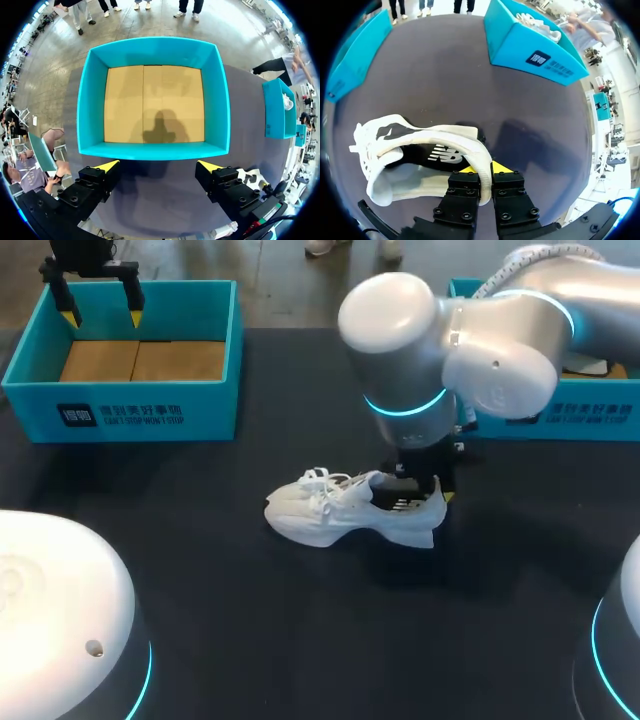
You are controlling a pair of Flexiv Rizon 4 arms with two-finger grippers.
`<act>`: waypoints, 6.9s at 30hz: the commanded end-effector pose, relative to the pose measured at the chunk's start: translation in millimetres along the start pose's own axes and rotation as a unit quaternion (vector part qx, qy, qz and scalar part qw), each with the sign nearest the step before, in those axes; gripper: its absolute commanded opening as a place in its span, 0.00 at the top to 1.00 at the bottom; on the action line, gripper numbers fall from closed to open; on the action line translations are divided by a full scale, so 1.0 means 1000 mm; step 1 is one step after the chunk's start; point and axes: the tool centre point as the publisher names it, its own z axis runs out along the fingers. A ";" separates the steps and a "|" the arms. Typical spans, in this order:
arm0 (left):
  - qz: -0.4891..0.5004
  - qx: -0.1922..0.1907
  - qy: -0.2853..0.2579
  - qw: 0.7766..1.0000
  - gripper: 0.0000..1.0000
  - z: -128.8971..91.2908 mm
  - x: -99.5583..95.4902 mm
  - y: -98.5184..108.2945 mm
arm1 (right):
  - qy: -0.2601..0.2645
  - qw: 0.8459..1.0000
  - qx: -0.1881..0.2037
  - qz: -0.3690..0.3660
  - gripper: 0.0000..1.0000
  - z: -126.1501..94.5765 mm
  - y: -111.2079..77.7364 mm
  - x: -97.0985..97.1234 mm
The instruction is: Take the shoe out of the shoebox, open the shoe tongue, remove and reinsert the insole, then place the shoe into the shoebox
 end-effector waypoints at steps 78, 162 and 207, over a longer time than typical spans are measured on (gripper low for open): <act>0.000 0.000 0.000 1.000 0.00 0.000 0.000 0.000 | 0.154 0.958 -0.121 -0.209 0.00 -0.103 0.060 -0.110; 0.000 0.000 0.000 1.000 0.00 0.000 0.000 0.000 | 0.360 0.683 -0.322 -0.548 0.00 0.015 0.015 -0.135; 0.000 0.000 0.000 1.000 0.00 0.000 0.000 0.000 | 0.399 0.658 -0.412 -0.488 0.00 0.057 0.003 -0.136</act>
